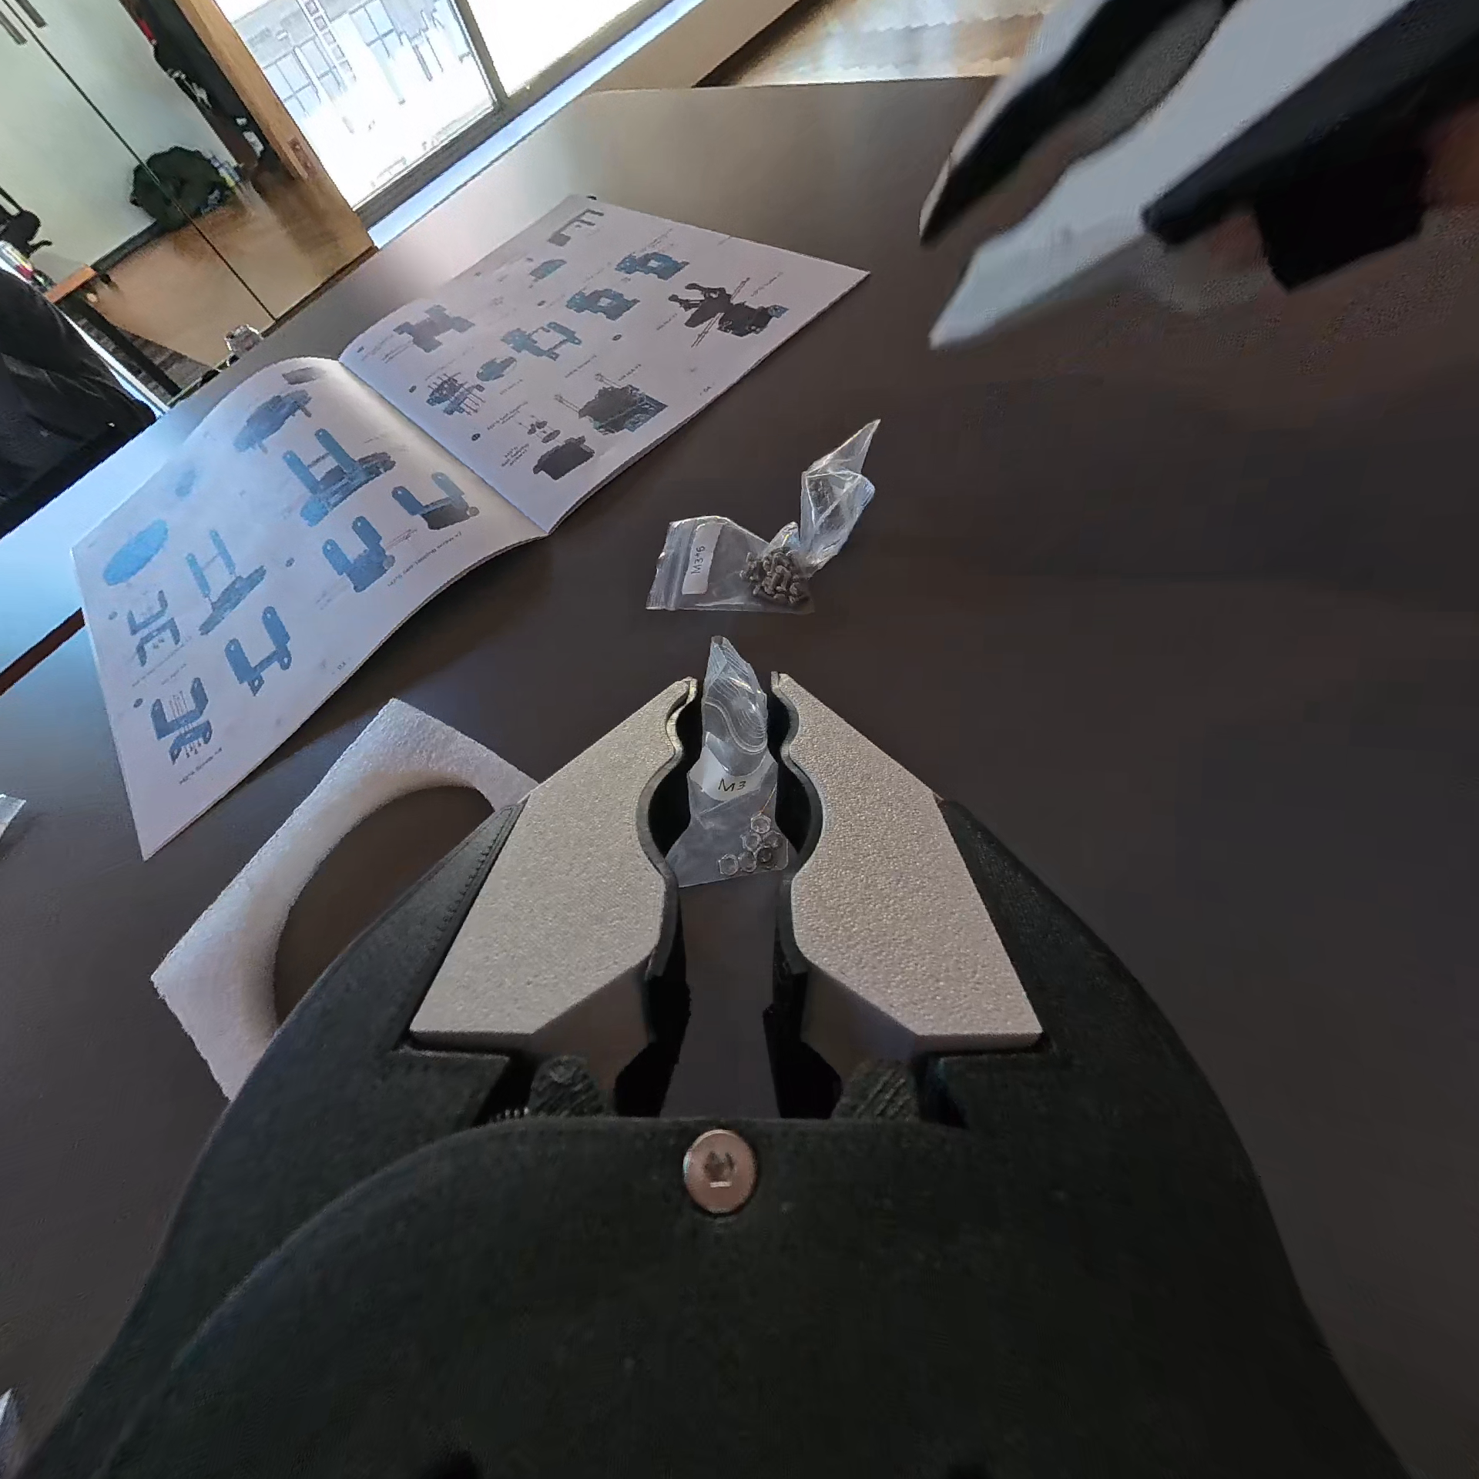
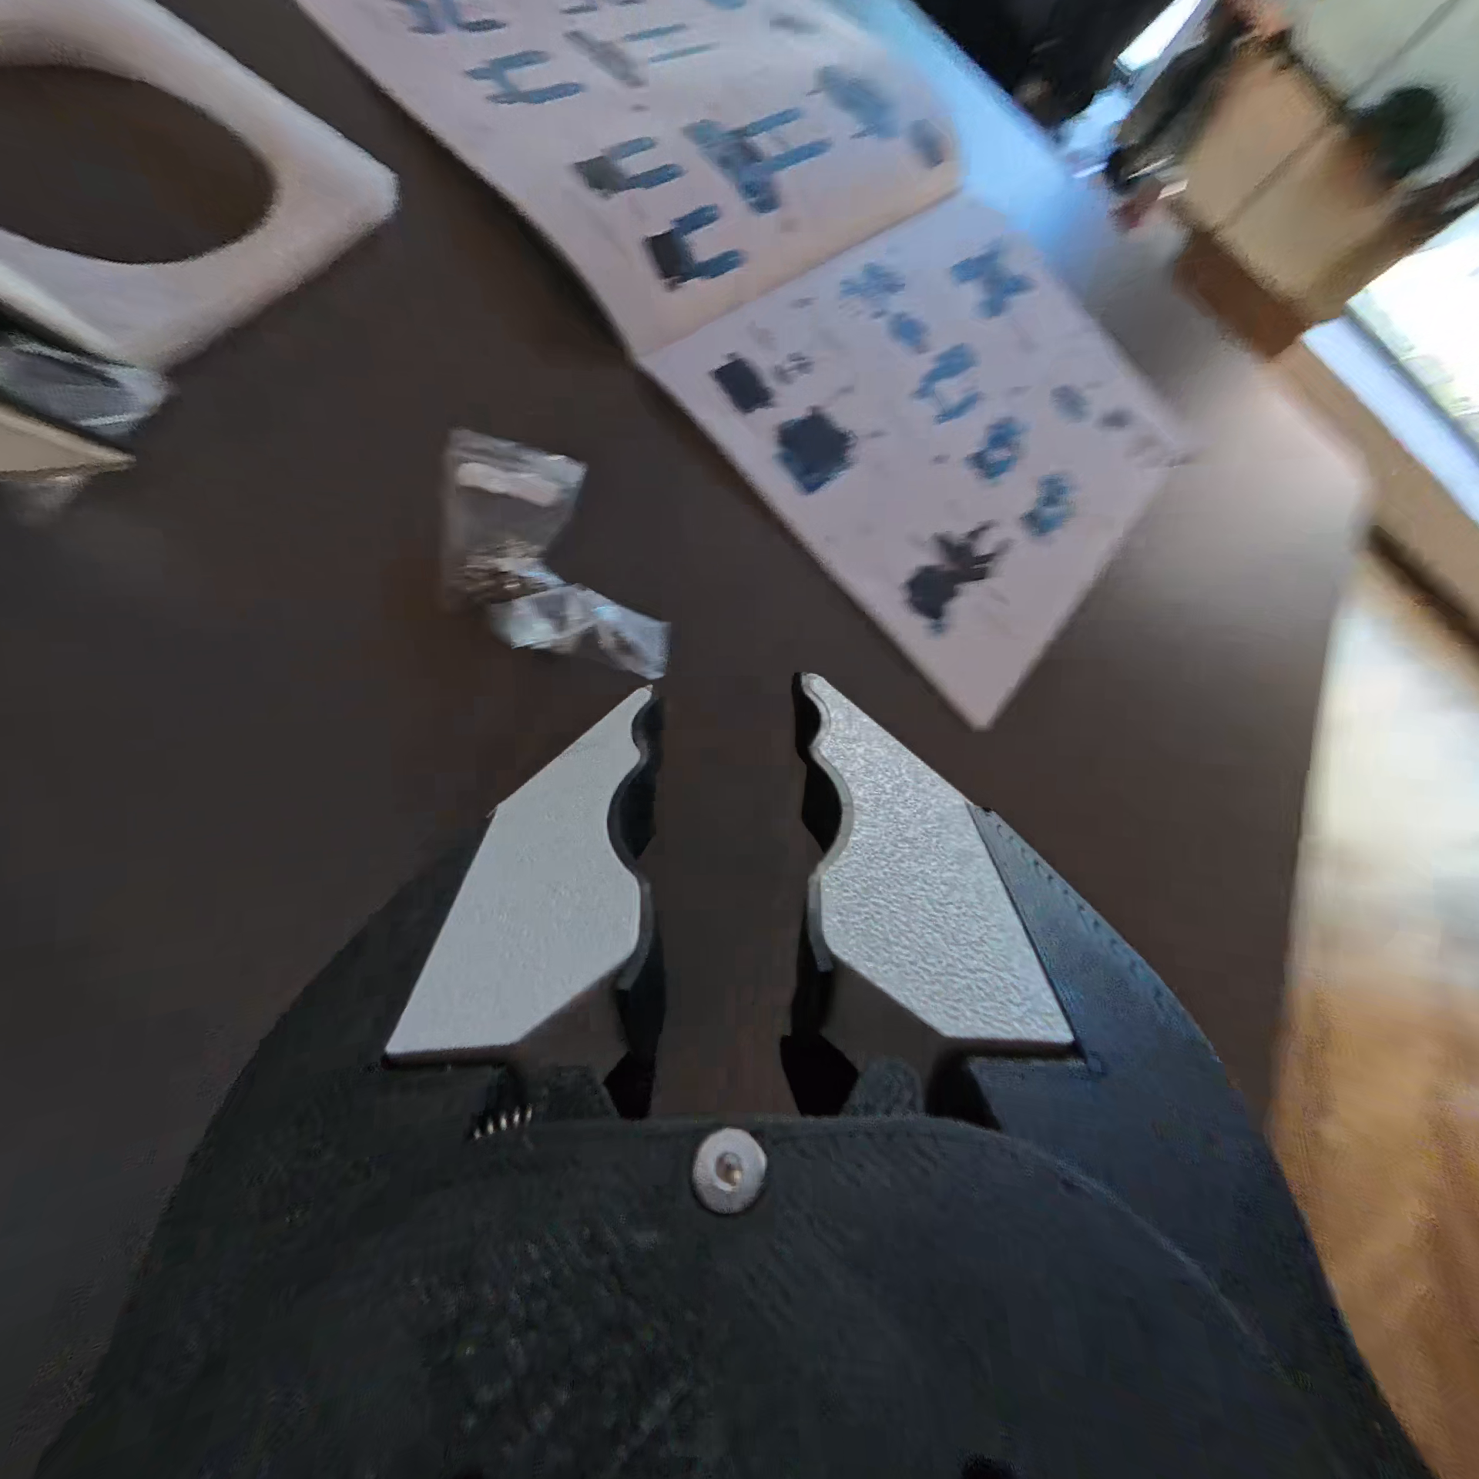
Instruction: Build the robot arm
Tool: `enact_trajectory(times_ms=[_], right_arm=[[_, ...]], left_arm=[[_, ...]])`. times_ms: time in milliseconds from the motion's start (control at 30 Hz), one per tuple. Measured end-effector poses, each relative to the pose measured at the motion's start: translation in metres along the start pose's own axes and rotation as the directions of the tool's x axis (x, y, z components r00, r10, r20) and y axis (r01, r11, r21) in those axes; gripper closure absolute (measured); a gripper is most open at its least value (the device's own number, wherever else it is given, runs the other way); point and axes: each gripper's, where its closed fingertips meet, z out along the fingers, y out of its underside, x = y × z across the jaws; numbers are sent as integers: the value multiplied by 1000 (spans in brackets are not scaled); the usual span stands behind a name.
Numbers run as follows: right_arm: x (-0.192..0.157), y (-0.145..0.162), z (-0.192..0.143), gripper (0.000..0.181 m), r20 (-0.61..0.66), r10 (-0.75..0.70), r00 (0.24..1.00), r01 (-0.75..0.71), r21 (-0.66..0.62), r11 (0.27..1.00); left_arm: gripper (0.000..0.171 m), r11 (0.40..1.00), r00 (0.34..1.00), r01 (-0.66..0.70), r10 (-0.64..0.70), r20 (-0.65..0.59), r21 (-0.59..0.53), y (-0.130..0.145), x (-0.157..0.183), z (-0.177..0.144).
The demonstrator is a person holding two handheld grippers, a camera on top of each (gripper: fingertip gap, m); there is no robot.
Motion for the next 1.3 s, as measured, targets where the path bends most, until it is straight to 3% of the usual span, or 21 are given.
enact_trajectory(times_ms=[67, 133, 500, 767, 833, 867, 933, 1033, 1133, 1300], right_arm=[[44, -19, -11, 150, -242, -24, 970, 34, 38, 999], [63, -30, -19, 150, -322, -52, 945, 68, 39, 997], [31, -22, -2, 131, -139, -44, 989, 51, 45, 998], [20, -19, 5, 125, -104, -55, 993, 60, 45, 997], [0, -23, 7, 122, 22, -57, 998, 54, 97, 994], [-19, -27, 6, 121, 147, -57, 987, 36, 138, 990], [-63, -37, -6, 115, 458, -41, 888, -70, 223, 972], [-105, -60, -44, 111, 805, -10, 593, -333, 257, 907], [-117, -78, -63, 109, 912, -16, 410, -478, 229, 848], [-130, -110, -80, 115, 964, -103, 246, -590, 234, 773]], left_arm=[[157, 1000, 1000, 5, -5, 9, -8, -1, -2, 1], [158, 1000, 1000, 7, -6, 12, -14, -3, -4, 3], [158, 1000, 1000, 23, -23, -4, 15, -16, -6, -3], [158, 984, 977, 146, -126, -172, 106, -33, -3, -20], [159, 976, 963, 176, -145, -226, 125, -38, -2, -25], [159, 969, 949, 204, -161, -273, 138, -42, 0, -28], [159, 945, 907, 273, -192, -375, 179, -56, 2, -39], [159, 900, 836, 371, -216, -505, 230, -75, 2, -56], [159, 845, 757, 466, -228, -612, 261, -90, 0, -72], [158, 811, 701, 514, -208, -683, 280, -95, 5, -81]])
